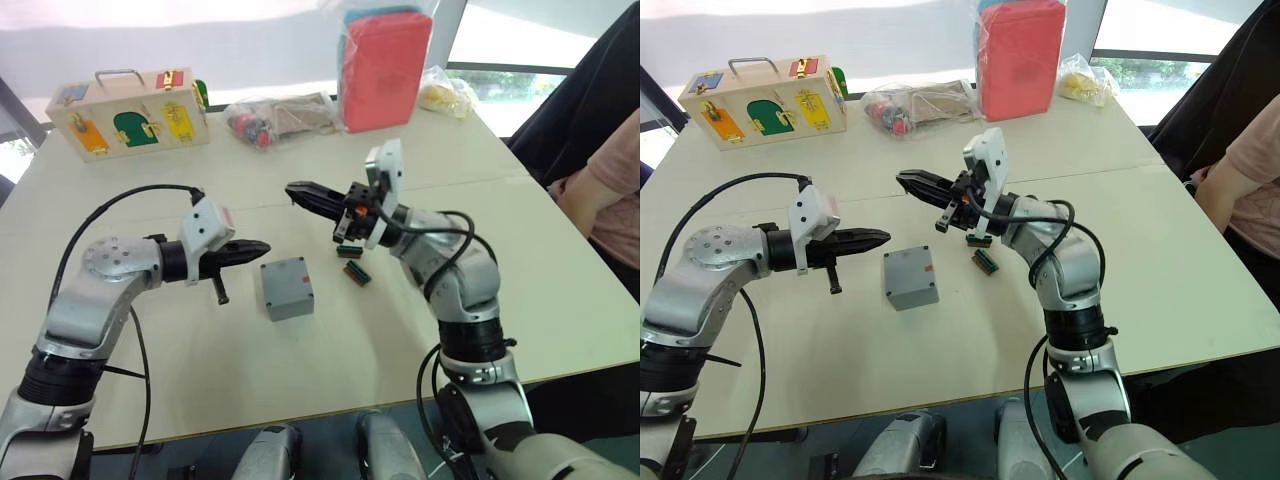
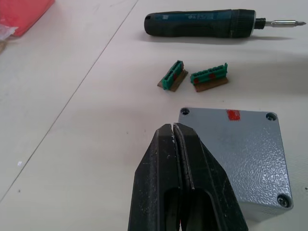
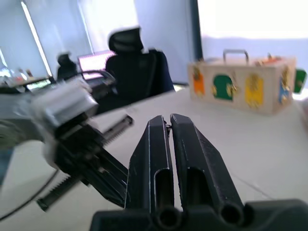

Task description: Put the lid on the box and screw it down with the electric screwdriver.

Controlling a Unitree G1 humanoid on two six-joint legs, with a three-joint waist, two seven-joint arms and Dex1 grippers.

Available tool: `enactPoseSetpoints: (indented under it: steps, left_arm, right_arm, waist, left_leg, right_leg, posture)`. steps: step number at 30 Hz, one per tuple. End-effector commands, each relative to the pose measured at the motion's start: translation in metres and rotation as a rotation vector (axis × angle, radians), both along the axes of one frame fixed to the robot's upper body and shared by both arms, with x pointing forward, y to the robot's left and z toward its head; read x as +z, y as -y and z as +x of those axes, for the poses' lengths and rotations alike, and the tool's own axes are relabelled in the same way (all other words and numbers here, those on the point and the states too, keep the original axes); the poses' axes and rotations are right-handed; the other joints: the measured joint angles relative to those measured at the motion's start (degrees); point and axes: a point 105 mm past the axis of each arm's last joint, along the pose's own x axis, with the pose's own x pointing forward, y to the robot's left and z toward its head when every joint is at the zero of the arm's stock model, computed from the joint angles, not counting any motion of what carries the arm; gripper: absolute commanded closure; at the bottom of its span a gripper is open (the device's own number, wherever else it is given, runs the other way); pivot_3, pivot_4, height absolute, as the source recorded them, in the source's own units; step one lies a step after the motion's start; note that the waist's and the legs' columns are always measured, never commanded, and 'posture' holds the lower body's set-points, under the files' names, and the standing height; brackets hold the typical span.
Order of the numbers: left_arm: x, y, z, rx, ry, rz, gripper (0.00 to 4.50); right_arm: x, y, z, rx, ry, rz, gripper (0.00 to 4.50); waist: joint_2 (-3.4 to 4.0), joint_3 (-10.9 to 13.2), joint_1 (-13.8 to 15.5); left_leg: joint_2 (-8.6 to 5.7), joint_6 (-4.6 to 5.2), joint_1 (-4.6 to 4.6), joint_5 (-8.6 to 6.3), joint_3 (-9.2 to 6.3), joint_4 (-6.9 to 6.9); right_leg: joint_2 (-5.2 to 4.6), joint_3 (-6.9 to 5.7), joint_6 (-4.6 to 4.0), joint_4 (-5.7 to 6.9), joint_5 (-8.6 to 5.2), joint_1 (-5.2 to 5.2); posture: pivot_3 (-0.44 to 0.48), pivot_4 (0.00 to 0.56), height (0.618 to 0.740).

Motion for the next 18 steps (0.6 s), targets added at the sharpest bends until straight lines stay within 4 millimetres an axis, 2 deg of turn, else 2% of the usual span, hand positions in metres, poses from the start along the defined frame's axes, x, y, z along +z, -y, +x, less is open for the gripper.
enactPoseSetpoints:
  steps: [1,4,10,18]
  left_arm:
    - [0.010,-0.002,-0.003,-0.012,0.021,0.009,4.50]
    - [0.011,-0.007,-0.003,-0.010,0.018,0.019,4.50]
    - [0.009,-0.005,-0.008,-0.031,0.002,0.029,4.50]
    - [0.009,-0.001,-0.010,-0.041,0.003,0.027,4.50]
  right_arm:
    - [-0.007,-0.007,-0.013,0.019,0.106,0.041,4.39]
    - [-0.033,-0.015,-0.012,0.001,0.115,0.008,4.39]
    - [-0.062,-0.017,-0.003,-0.059,0.115,-0.024,4.39]
    - [-0.082,-0.010,0.007,-0.133,0.114,-0.057,4.39]
  waist:
    - [-0.01,0.0,0.0]
    - [-0.03,0.0,0.0]
    - [-0.04,0.0,0.0]
    - [-0.04,0.0,0.0]
  left_leg:
    - [0.01,0.00,0.03,0.00,0.00,0.00]
    - [0.04,0.00,0.04,0.00,-0.03,-0.05]
    - [0.04,0.00,0.05,0.00,0.00,-0.04]
    - [0.05,0.00,0.05,0.00,0.00,-0.04]
  right_leg:
    - [0.00,0.00,0.00,0.01,0.00,0.01]
    - [0.05,-0.01,0.00,0.01,0.00,-0.01]
    - [0.06,0.01,0.00,0.01,0.00,-0.03]
    - [0.07,0.01,0.00,0.00,0.00,-0.02]
  posture:
    - [0.000,0.150,0.740]
    - [0.000,0.150,0.740]
    - [0.000,0.150,0.740]
    - [0.000,0.150,0.740]
